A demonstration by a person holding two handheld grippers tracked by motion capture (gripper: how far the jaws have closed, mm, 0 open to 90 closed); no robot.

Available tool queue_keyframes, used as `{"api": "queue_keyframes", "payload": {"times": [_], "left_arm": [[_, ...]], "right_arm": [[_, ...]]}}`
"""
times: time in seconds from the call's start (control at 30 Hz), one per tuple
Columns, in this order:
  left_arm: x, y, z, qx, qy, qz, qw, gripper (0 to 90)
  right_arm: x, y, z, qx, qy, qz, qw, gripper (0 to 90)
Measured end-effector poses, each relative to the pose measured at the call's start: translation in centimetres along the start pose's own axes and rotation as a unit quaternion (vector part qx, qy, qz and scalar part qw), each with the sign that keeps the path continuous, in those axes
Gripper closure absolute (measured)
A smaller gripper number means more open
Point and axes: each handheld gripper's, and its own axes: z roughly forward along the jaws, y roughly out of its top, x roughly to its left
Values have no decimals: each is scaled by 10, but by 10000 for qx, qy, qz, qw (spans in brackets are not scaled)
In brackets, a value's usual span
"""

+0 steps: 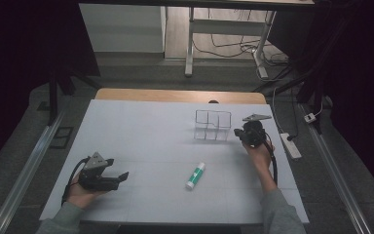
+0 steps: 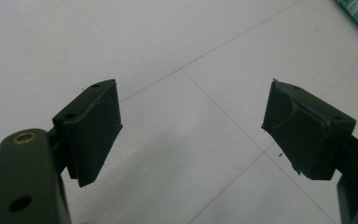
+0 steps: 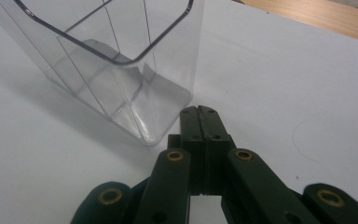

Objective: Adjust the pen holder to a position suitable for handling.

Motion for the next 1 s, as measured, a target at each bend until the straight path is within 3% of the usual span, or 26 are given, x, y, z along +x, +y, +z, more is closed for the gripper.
{"api": "queue_keyframes", "payload": {"times": [0.67, 1.0], "left_arm": [[0, 0, 0, 18, -28, 12, 10000, 186], [0, -1, 1, 37, -28, 23, 10000, 186]], "right_arm": [[-7, 10, 13, -87, 95, 127, 9998, 892], [-1, 12, 17, -5, 146, -17, 9999, 893]]}}
